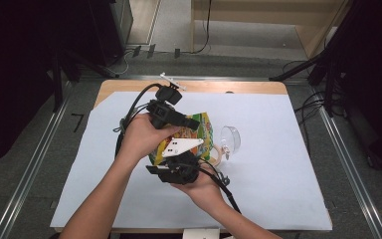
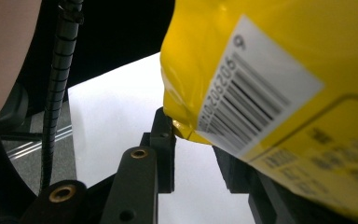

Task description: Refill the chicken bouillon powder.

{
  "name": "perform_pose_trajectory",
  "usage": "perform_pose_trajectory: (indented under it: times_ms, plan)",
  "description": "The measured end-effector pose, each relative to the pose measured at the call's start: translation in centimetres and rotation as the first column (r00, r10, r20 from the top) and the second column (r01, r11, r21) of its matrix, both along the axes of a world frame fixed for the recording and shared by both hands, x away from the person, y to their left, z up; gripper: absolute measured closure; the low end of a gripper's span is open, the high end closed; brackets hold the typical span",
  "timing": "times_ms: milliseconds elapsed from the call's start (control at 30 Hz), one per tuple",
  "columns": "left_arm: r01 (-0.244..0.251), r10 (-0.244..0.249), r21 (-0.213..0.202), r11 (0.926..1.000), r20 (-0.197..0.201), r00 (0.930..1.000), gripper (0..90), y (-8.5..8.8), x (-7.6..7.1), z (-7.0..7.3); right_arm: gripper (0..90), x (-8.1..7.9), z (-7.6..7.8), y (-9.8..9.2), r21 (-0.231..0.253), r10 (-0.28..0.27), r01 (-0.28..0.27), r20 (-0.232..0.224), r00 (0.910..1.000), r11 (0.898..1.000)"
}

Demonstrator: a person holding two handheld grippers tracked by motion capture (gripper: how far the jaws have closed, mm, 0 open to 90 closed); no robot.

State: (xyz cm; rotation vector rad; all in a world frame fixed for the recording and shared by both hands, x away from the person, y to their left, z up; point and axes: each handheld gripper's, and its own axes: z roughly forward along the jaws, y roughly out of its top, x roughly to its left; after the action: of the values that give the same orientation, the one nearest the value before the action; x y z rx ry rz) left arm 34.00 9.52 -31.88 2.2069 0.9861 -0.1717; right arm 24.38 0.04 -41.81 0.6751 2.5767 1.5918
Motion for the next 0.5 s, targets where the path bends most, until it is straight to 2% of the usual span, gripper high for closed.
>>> perform_pose_trajectory:
  times_ms: [133, 433, 500]
  plan:
    - [0.004, -0.004, -0.007, 1.0, -0.012, 0.9999, 75.7, 0.1, 0.01, 0.01, 71.5, -0.26, 0.17, 0.05, 0.002, 0.002, -0.002, -0.013, 0.9999, 1.0]
    - [-0.001, 0.001, -0.009, 1.0, -0.017, 0.9999, 75.5, 0.18, -0.21, 0.16, 71.5, -0.5, 0.36, 0.08, 0.003, 0.005, -0.005, 0.004, 1.0, 1.0]
    - [-0.002, 0.002, -0.008, 1.0, -0.02, 0.9998, 75.6, 0.17, -0.19, 0.06, 71.4, -0.55, 0.32, 0.12, 0.005, 0.005, -0.005, -0.006, 1.0, 1.0]
